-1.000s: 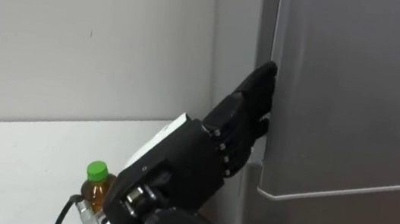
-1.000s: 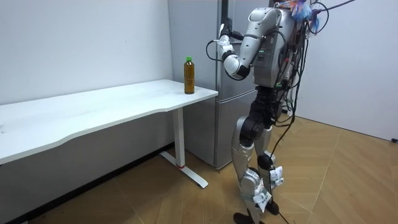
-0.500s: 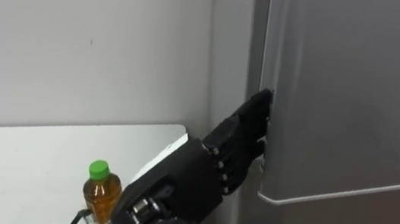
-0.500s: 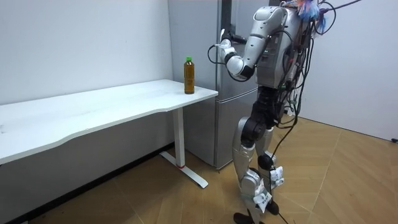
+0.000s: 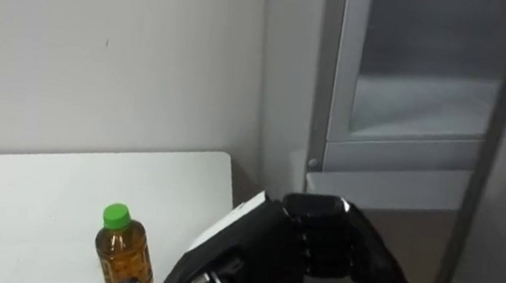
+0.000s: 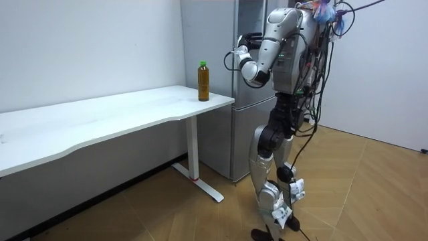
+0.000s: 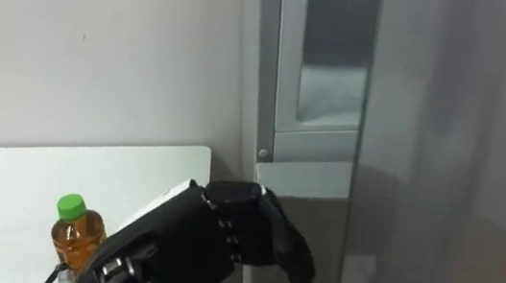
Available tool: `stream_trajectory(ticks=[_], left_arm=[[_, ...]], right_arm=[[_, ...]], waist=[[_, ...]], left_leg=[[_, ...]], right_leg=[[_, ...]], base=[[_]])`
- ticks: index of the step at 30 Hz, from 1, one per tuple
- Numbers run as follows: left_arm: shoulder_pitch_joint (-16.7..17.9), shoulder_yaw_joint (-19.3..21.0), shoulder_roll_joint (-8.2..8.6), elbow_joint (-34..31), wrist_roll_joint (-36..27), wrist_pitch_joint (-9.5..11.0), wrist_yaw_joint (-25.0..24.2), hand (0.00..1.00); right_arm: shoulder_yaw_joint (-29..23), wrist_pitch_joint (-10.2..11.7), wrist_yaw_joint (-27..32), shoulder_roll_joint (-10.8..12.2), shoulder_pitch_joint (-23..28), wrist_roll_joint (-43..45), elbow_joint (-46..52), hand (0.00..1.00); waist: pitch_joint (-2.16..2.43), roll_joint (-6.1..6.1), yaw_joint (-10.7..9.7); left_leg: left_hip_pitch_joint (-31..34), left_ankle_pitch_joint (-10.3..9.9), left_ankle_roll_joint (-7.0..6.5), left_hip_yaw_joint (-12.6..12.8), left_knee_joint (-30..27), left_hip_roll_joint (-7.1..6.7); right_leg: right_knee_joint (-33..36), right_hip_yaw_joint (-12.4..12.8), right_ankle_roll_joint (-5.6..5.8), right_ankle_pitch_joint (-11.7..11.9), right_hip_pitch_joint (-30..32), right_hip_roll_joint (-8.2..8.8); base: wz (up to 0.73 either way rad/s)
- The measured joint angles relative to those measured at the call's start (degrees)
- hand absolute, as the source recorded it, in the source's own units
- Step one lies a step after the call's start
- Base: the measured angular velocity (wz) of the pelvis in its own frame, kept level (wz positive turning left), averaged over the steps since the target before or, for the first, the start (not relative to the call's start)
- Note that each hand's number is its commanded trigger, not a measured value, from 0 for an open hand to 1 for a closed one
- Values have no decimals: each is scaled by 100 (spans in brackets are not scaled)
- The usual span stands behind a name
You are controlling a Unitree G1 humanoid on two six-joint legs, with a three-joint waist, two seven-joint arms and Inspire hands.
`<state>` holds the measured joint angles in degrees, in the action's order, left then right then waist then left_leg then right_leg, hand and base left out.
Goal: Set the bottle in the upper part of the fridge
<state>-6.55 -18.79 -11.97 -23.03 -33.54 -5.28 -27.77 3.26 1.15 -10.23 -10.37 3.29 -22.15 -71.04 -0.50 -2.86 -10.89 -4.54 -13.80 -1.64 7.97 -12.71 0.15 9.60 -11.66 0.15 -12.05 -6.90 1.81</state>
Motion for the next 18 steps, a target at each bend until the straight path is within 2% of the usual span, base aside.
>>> stream_trajectory(ticks=[4, 6, 7, 8, 9, 10, 18], left_arm=[[0, -1, 1, 0, 1, -3, -50, 66], [0, -1, 1, 0, 1, -4, -53, 58], [0, -1, 1, 0, 1, -4, -55, 51], [0, -4, 1, 0, 1, -4, -59, 37], [0, -20, 1, 0, 1, -4, -59, 4], [0, -34, 1, 0, 1, -5, -59, 0], [0, -164, -1, 0, 1, -71, -83, 0]], right_arm=[[-1, 1, -5, 1, 6, 1, 0, 0], [-1, 1, -6, 1, 6, 1, 0, 0], [-1, 1, -6, 1, 6, 1, 0, 0], [-1, 1, -6, 1, 6, -2, -1, 0], [0, 0, -6, 1, 6, -6, -2, 0], [0, 0, -6, 1, 6, -6, -2, 0], [0, 0, -4, 6, 7, -9, -2, 0]], waist=[[0, 1, -1], [0, 1, -1], [0, 1, 0], [0, 1, -2], [0, 1, -2], [0, 1, -1], [-6, 11, -1]], left_leg=[[-17, 0, 0, 3, 1, 2], [-21, 0, 0, 4, 0, 2], [-22, 0, 0, 4, -1, 2], [-24, 0, 0, 4, -3, 2], [-25, 0, 0, 4, -3, 2], [-26, 0, 0, 4, -3, 1], [-35, 1, -1, 6, -1, 0]], right_leg=[[11, 19, -1, 1, -4, -3], [15, 23, -1, 1, -5, -3], [17, 24, -2, 1, -6, -3], [18, 27, -3, 2, -7, -3], [18, 28, -4, 3, -8, -3], [18, 29, -4, 3, -8, -3], [3, 47, -4, 2, -10, -6]], base=[[0], [0], [0], [0], [0], [0], [0]])
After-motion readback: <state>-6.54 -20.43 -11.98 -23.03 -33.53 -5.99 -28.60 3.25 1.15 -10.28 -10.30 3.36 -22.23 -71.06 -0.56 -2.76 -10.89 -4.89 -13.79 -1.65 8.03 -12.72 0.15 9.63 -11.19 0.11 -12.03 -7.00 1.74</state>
